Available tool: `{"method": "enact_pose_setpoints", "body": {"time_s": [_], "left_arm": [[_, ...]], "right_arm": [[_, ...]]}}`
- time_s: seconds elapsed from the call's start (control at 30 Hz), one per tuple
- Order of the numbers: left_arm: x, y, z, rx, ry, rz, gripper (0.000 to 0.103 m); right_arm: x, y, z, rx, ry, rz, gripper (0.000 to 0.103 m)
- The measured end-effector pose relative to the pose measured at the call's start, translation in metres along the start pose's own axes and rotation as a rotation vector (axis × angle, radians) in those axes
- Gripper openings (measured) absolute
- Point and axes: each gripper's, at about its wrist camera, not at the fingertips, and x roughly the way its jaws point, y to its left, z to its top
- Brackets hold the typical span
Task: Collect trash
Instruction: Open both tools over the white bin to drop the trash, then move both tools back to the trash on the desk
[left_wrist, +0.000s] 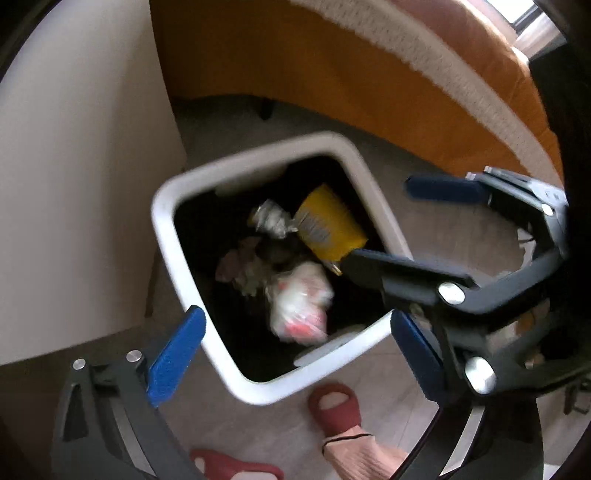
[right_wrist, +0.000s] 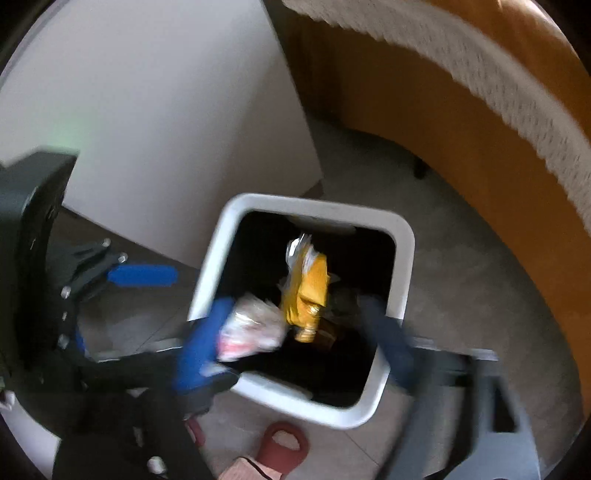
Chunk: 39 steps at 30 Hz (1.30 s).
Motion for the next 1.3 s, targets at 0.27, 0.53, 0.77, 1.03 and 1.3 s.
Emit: {"method": "enact_pose_setpoints", "body": {"time_s": [0.27, 0.53, 0.77, 1.03, 1.3], "left_arm": [[-0.014, -0.002, 0.003, 0.007, -0.015, 0.047, 0.098], [-0.109, -0.018, 0.009, 0.04, -0.099, 0.063, 0.098], [-0.231, -0.035, 0.009, 0.02, -0.211, 0.106, 0.098], [-0.392, -0.024, -0.012, -0.076, -0.4, 0.165, 0.098], [-0.513, 0.019, -0.06, -0.195, -0.592, 0.286, 0.098]], "right_arm": [[-0.018, 0.015, 0.003, -0.042, -0.017, -0.063, 0.098], [-0.102, 0.041, 0.031, -0.039, -0.08, -0.078, 0.098], [-0.21, 0.084, 0.061, -0.04, -0.189, -0.096, 0.098], [-0.335, 0.171, 0.094, -0.152, -0.391, -0.078, 0.098], [-0.405, 0.265, 0.128, -0.301, -0.542, 0.022, 0.098]]}}
